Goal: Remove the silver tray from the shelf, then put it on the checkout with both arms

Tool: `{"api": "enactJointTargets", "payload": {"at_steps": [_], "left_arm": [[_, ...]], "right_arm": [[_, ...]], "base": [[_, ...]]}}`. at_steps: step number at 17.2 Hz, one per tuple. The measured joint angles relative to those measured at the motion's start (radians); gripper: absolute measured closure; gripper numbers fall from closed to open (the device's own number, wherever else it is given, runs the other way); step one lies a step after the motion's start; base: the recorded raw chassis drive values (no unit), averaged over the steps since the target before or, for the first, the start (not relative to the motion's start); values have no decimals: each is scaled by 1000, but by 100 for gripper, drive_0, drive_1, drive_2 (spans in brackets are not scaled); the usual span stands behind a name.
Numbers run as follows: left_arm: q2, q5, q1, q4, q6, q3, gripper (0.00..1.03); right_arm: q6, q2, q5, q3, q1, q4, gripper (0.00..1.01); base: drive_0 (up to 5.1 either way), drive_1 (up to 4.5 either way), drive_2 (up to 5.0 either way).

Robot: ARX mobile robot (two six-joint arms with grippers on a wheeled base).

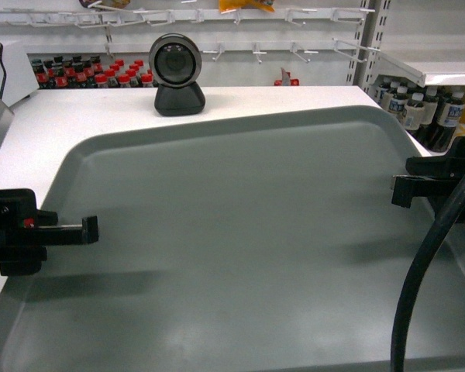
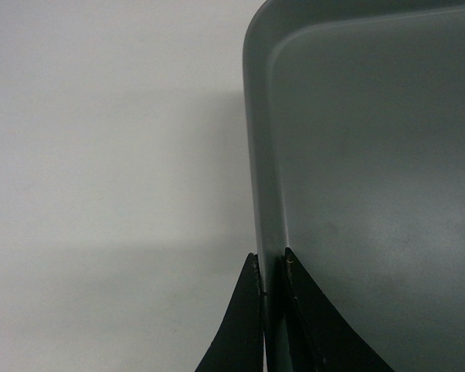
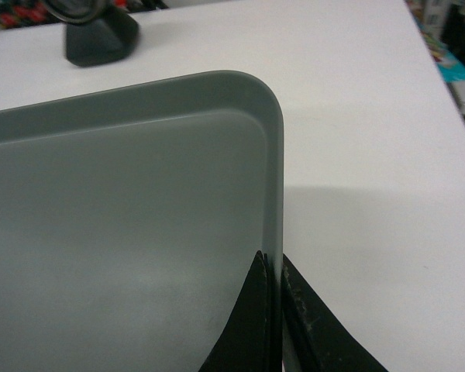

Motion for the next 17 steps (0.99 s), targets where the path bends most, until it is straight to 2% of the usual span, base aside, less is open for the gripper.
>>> {"api": "enactJointTargets", "payload": {"at_steps": [1,2,6,9,11,15,17], "left_arm": [[-16,-50,-5,-13,-5,9,100],[-29,-87,-7,-14,-3,24,100],[-21,-94,14,10,29,63,100],[3,-84,41,20,53,67,100],[32,-71,79,39,71,85,100],[102,-51,129,52,109,125,100],[143,-32,163,60,153,161,100]], "right_arm": [[9,23,-43,-7,-5,56,99],[34,51,-76,-10,-5,129,99],[51,53,-85,26,-2,142,99],[58,88,-85,72,13,82,99],[65,135,-85,142,34,31,99],[70,207,-59,259,69,-100,99],[85,258,-47,332,85,-173,99]], "base": [[0,0,0],[0,0,0],[0,0,0],[0,0,0],[0,0,0],[0,0,0],[0,0,0]]}}
